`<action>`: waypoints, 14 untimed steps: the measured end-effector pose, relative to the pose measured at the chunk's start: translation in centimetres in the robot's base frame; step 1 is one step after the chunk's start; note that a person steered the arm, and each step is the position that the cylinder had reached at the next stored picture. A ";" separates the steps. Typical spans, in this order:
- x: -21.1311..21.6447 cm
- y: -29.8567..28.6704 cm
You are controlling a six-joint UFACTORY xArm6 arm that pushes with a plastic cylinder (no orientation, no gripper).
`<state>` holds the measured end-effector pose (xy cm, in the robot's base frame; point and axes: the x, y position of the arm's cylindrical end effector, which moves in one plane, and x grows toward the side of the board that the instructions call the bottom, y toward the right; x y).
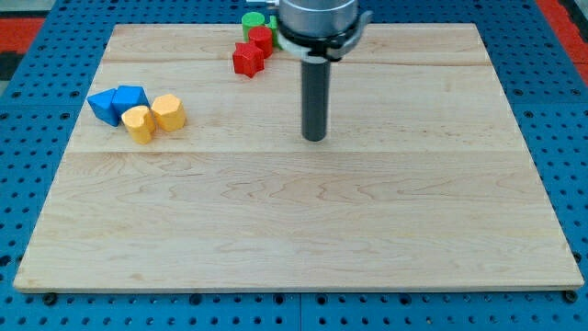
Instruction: Push the yellow heart and the yellow hexagon towards the red star
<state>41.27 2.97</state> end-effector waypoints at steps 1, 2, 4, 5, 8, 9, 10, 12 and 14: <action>-4.2 -3.1; -4.5 -7.0; -4.5 -9.8; -4.5 -12.1; -4.0 -7.3; -4.0 -7.3; -3.9 -7.3; -3.9 -7.3; -3.6 -6.7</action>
<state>37.67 -3.73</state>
